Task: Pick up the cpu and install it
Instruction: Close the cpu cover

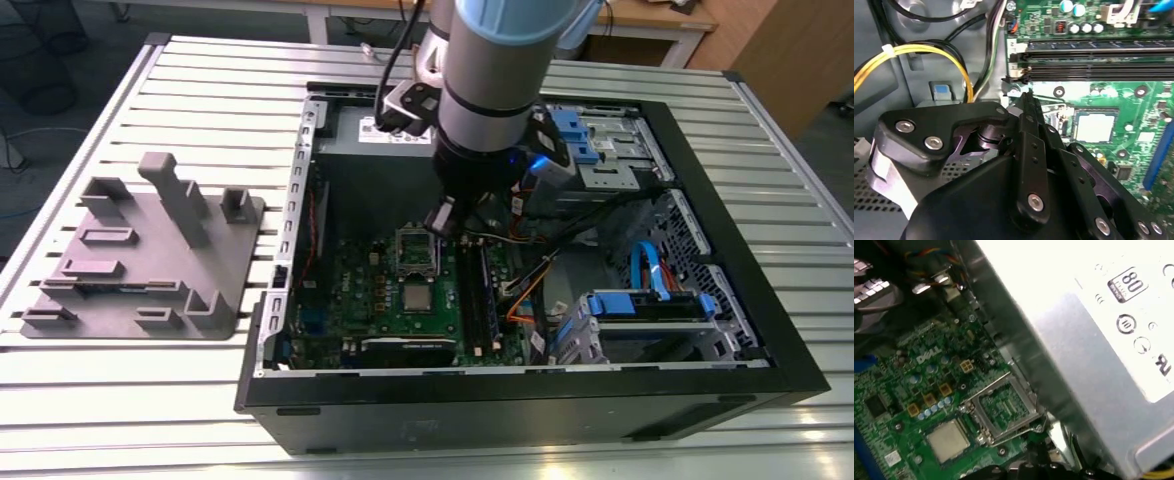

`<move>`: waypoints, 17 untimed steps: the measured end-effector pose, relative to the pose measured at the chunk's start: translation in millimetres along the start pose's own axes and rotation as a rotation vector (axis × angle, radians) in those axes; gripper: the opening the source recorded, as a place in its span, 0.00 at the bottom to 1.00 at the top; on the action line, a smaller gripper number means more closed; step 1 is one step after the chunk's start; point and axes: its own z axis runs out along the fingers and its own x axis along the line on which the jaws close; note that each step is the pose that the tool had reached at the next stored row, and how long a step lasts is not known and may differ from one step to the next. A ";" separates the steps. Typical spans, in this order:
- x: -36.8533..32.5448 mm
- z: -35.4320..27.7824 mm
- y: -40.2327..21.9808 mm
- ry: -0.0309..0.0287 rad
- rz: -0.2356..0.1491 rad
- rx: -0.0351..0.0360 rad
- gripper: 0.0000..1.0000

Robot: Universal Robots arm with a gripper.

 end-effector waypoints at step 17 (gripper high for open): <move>-8.9 12.1 4.9 0.0000 0.000 0.0000 0.11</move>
